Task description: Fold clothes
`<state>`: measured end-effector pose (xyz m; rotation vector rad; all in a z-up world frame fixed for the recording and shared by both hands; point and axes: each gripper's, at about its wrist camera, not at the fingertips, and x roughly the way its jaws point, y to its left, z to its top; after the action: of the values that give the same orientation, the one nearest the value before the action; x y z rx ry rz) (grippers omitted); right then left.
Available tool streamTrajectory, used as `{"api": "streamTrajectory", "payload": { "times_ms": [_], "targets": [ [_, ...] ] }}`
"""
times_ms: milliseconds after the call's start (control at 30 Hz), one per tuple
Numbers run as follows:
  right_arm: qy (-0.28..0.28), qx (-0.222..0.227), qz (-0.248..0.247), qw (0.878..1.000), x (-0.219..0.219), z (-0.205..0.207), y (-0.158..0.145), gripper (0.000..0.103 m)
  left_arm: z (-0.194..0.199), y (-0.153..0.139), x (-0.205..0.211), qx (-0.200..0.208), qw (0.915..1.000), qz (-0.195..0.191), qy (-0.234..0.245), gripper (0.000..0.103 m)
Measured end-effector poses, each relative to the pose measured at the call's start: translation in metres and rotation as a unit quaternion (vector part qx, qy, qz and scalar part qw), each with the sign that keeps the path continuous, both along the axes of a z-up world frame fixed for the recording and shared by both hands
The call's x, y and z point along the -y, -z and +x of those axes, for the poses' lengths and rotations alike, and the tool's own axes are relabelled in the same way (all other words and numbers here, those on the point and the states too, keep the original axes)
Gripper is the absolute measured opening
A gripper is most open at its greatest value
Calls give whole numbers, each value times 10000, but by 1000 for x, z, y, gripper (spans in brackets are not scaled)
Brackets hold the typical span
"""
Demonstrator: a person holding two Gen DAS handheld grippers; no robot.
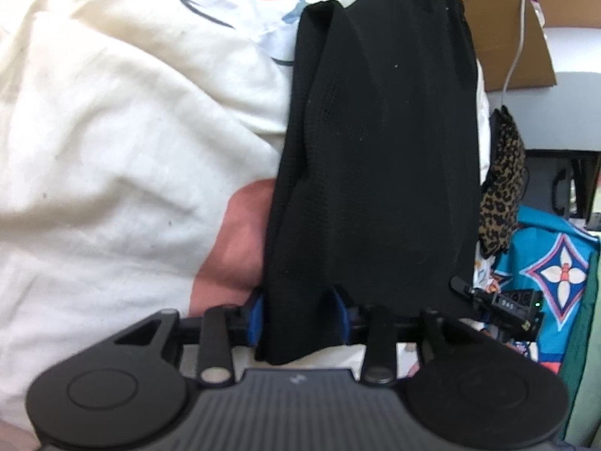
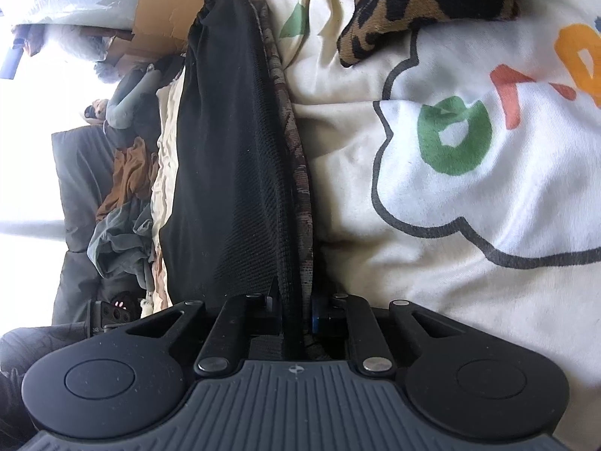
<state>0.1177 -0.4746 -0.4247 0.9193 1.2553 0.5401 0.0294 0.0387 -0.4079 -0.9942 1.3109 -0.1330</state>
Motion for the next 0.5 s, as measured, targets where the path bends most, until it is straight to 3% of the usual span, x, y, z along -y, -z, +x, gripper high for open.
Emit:
{"api": "streamTrajectory", "payload": {
  "times_ms": [100, 200, 267, 500],
  "targets": [
    [36, -22, 112, 9999, 1, -3, 1, 11, -8, 5, -4, -43, 9997, -191, -154, 29],
    [98, -38, 165, 9998, 6, -6, 2, 11, -12, 3, -3, -105, 9994, -312, -134, 26],
    [126, -4, 113, 9999, 6, -7, 1, 10, -13, 3, -4, -137, 9992, -294, -223, 14],
    [73, 469, -2, 9989, 2, -13, -25, 4, -14, -18, -4, -167, 9995, -104, -232, 8]
  ]
}}
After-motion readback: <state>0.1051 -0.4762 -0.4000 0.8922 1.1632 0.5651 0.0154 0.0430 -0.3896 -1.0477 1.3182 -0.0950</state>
